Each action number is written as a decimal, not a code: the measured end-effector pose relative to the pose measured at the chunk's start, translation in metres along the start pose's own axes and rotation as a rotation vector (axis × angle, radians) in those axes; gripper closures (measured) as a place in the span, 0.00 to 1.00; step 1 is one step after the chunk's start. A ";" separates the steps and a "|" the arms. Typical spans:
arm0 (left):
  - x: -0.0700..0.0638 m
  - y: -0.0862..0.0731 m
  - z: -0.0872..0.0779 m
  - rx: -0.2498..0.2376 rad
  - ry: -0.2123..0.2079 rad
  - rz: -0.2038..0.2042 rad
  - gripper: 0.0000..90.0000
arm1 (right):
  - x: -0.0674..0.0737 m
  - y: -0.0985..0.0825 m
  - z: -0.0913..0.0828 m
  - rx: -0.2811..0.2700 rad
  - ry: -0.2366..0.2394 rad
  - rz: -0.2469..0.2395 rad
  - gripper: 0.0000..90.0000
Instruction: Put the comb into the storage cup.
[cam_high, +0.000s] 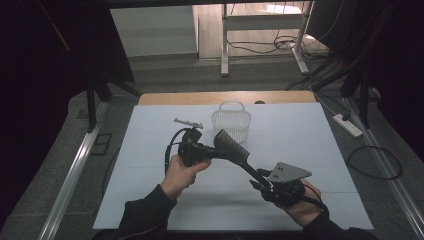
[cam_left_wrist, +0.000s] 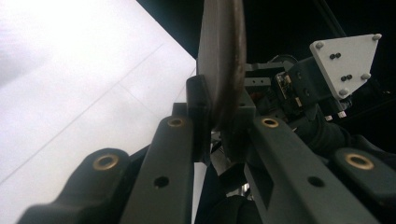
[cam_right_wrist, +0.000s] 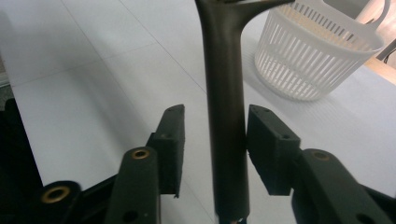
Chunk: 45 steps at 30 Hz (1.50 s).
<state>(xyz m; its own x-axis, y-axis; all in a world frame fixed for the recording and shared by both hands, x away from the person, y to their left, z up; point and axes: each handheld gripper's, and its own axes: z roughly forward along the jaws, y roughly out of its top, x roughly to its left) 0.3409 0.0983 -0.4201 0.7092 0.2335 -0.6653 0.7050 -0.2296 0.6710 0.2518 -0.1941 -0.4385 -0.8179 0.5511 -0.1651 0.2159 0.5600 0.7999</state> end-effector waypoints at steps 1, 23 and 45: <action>0.000 0.000 -0.001 -0.001 0.008 0.006 0.93 | 0.000 0.000 0.000 0.001 0.003 0.003 0.59; -0.002 0.008 -0.015 -0.013 0.105 0.062 0.93 | -0.017 -0.009 -0.001 0.071 0.017 0.132 0.25; 0.007 0.020 -0.034 -0.055 0.171 0.080 0.92 | -0.030 -0.021 -0.012 0.137 0.002 0.211 0.05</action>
<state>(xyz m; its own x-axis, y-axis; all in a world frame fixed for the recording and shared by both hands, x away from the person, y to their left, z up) 0.3600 0.1269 -0.3999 0.7485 0.3751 -0.5468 0.6419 -0.2031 0.7394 0.2655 -0.2293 -0.4432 -0.7483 0.6633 -0.0017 0.4518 0.5116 0.7309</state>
